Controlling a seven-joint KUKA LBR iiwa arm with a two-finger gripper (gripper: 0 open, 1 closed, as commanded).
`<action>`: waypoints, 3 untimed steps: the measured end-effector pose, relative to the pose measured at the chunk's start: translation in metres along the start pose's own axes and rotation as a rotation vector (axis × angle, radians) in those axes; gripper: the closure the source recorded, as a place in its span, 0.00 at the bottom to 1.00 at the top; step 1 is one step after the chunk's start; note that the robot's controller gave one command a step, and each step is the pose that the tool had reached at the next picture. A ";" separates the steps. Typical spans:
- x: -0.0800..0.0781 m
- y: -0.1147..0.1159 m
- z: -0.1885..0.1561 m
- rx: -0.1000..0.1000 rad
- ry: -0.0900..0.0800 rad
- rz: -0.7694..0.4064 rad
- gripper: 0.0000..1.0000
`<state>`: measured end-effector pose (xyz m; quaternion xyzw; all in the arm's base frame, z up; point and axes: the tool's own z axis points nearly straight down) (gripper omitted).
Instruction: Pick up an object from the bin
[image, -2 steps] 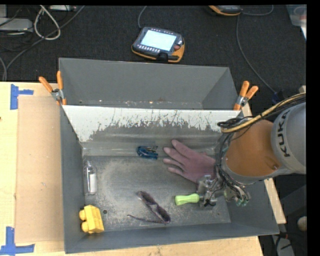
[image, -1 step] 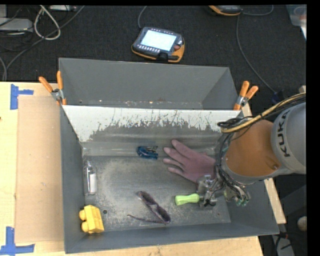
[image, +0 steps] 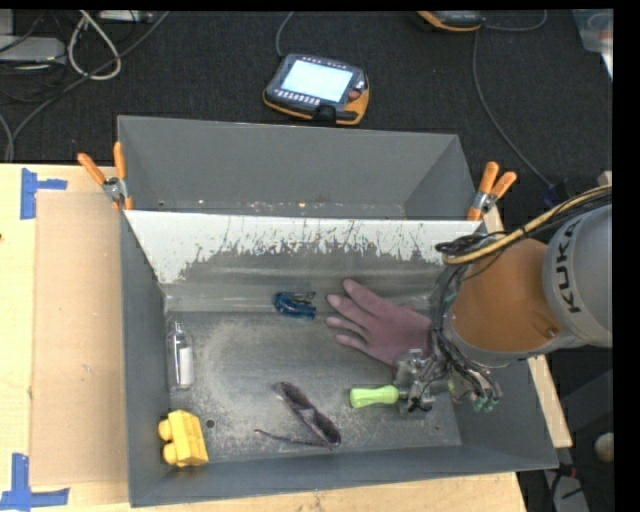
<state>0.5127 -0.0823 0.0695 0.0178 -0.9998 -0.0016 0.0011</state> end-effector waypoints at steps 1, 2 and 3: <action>0.003 0.020 -0.003 -0.002 0.002 -0.001 1.00; -0.003 0.016 -0.108 0.000 0.003 0.013 1.00; 0.027 0.023 -0.152 -0.003 0.013 0.008 1.00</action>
Offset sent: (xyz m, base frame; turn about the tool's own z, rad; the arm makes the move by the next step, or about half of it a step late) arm 0.0035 0.0142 0.1079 0.0176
